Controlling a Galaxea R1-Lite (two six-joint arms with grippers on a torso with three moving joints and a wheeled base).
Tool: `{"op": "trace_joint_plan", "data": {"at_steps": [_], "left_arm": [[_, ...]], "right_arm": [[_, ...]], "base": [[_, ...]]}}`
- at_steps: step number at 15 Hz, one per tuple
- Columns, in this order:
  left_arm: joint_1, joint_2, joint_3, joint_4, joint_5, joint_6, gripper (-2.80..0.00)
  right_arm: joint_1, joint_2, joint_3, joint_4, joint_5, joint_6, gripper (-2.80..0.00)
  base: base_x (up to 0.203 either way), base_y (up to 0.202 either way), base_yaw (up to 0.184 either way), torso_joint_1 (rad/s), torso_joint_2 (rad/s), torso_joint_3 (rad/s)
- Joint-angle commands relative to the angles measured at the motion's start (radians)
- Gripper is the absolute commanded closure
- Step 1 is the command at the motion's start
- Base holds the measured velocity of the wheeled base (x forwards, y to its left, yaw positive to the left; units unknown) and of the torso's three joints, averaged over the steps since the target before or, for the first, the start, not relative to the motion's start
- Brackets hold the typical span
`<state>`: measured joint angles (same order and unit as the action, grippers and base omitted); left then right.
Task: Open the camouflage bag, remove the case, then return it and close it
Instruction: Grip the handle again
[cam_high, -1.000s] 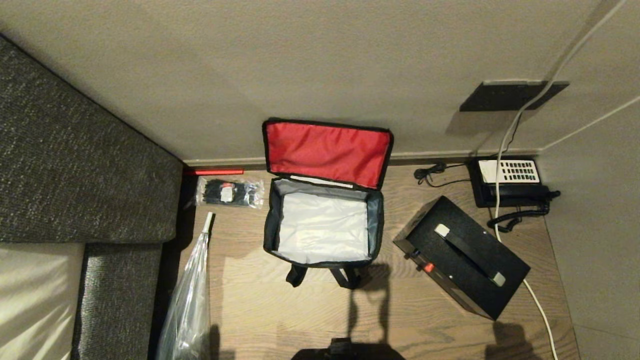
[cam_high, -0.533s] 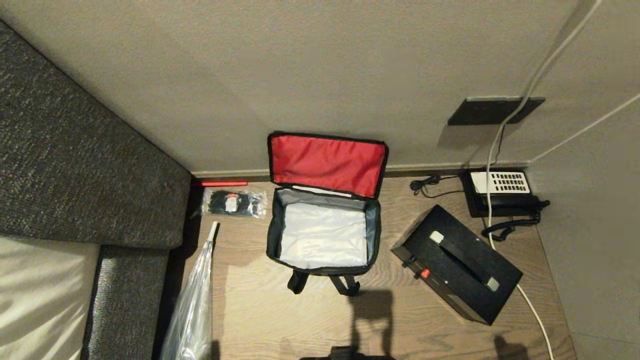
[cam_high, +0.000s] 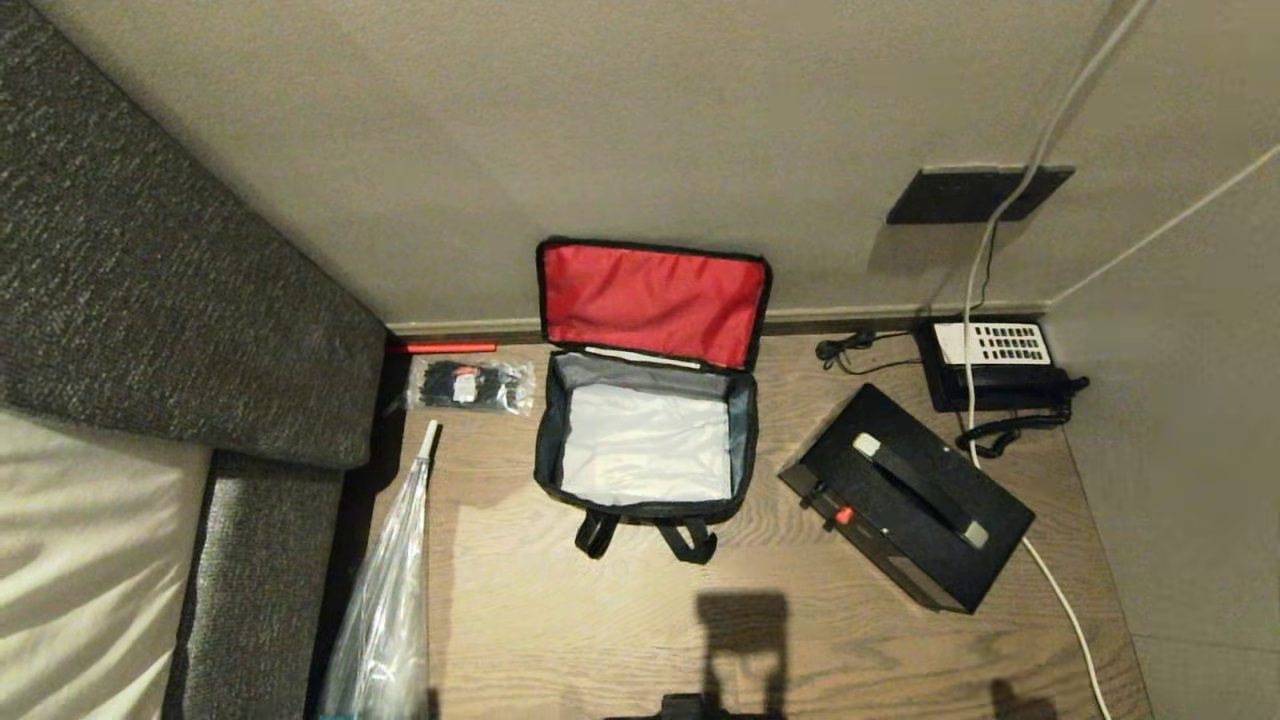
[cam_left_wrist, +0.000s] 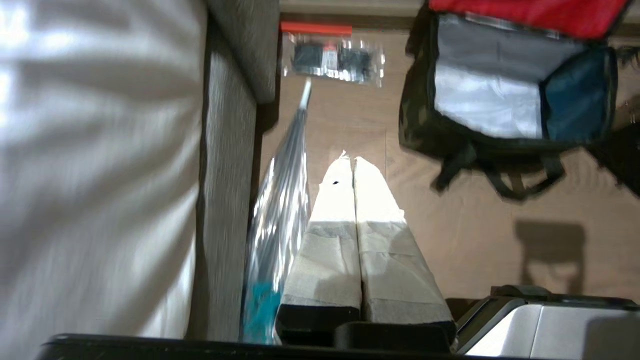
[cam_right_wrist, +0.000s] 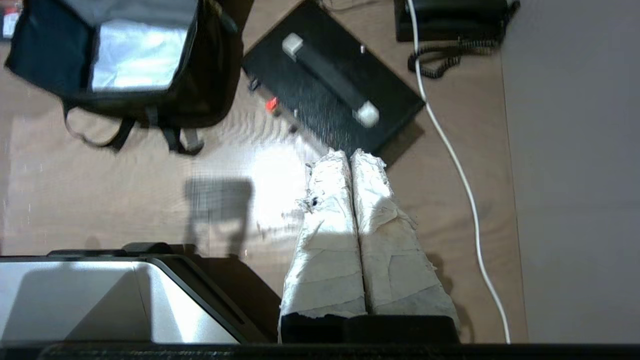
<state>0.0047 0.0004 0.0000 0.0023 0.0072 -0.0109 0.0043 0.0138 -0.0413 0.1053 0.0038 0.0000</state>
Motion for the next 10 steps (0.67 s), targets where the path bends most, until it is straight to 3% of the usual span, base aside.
{"op": "trace_joint_plan", "data": {"at_steps": [1,10], "left_arm": [[0.001,-0.002,0.003,-0.001,0.001,0.000,0.00],[0.001,-0.002,0.003,-0.001,0.001,-0.001,0.00]], "right_arm": [[0.000,0.003,0.000,0.001,0.001,0.000,0.00],[0.000,0.003,0.000,0.001,0.001,0.000,0.00]], "base": [[-0.170,0.000,0.001,0.007,0.01,0.002],[-0.013,0.000,-0.001,0.000,0.00,0.001]]}}
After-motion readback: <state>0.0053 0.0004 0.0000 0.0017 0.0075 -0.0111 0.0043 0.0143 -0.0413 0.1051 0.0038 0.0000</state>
